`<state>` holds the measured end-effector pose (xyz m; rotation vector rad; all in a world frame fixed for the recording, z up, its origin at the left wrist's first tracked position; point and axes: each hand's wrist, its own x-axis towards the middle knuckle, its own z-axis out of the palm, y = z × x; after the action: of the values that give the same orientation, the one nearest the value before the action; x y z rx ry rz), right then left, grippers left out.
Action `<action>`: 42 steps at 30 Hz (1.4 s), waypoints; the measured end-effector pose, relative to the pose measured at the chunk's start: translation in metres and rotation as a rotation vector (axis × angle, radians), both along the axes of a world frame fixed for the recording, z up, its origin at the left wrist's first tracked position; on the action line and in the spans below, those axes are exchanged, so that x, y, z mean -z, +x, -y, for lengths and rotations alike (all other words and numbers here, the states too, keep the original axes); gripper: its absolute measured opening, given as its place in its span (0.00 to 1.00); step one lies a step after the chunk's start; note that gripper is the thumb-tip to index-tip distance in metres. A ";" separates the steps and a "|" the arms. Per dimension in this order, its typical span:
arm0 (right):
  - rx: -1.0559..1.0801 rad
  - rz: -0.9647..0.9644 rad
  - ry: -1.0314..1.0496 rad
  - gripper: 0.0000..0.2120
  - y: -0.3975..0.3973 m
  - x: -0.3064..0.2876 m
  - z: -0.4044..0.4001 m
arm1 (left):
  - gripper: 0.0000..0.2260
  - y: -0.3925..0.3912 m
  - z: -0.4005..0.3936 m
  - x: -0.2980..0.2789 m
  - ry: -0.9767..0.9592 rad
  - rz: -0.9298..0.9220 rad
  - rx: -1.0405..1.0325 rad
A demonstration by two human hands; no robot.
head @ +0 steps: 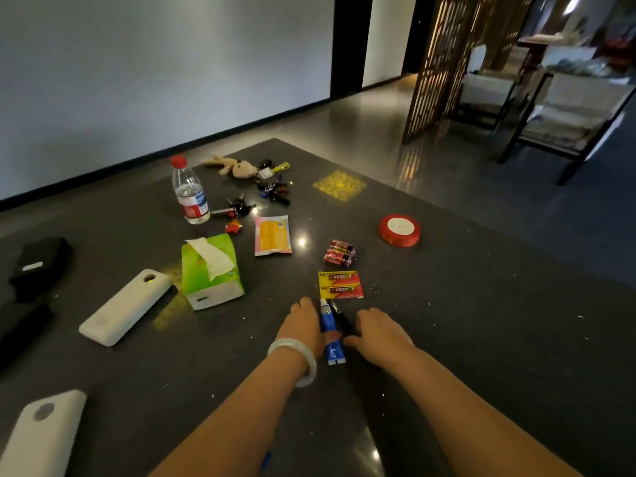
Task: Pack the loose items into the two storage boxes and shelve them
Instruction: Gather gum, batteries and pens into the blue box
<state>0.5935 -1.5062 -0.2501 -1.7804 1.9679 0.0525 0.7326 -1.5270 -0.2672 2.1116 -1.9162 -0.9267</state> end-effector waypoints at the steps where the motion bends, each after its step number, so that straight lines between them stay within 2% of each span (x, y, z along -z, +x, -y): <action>1: 0.014 -0.005 -0.005 0.17 0.001 0.002 0.000 | 0.33 -0.001 0.000 0.001 -0.004 -0.010 -0.003; 5: 0.086 0.009 -0.015 0.17 0.004 0.008 -0.003 | 0.29 -0.007 0.001 0.001 0.029 -0.079 -0.041; 8: 0.182 0.053 0.022 0.13 0.002 0.009 -0.008 | 0.24 -0.012 -0.001 -0.001 0.077 -0.118 -0.063; 14: 0.323 0.201 0.024 0.05 -0.025 0.005 -0.031 | 0.16 -0.025 -0.013 0.002 0.092 -0.110 0.020; 23: 0.454 0.325 -0.131 0.03 -0.108 -0.044 -0.092 | 0.08 -0.082 -0.048 -0.023 -0.037 -0.337 0.063; 28: 0.536 0.333 -0.243 0.04 -0.178 -0.079 -0.154 | 0.02 -0.150 -0.084 -0.057 -0.092 -0.542 0.153; 31: 0.581 0.317 -0.297 0.04 -0.223 -0.098 -0.202 | 0.05 -0.193 -0.117 -0.072 -0.091 -0.647 0.164; 35: 0.640 0.255 -0.387 0.06 -0.283 -0.119 -0.273 | 0.02 -0.252 -0.164 -0.083 -0.034 -0.701 0.264; 39: 0.729 0.195 -0.485 0.07 -0.341 -0.131 -0.347 | 0.03 -0.305 -0.216 -0.092 0.020 -0.729 0.405; 42: 0.750 0.158 -0.468 0.06 -0.377 -0.132 -0.396 | 0.05 -0.335 -0.254 -0.099 0.015 -0.733 0.532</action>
<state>0.2170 -1.1099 -0.1178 -1.1072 2.5256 -0.8204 0.3976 -1.2733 -0.1680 0.9999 -2.0236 -1.5298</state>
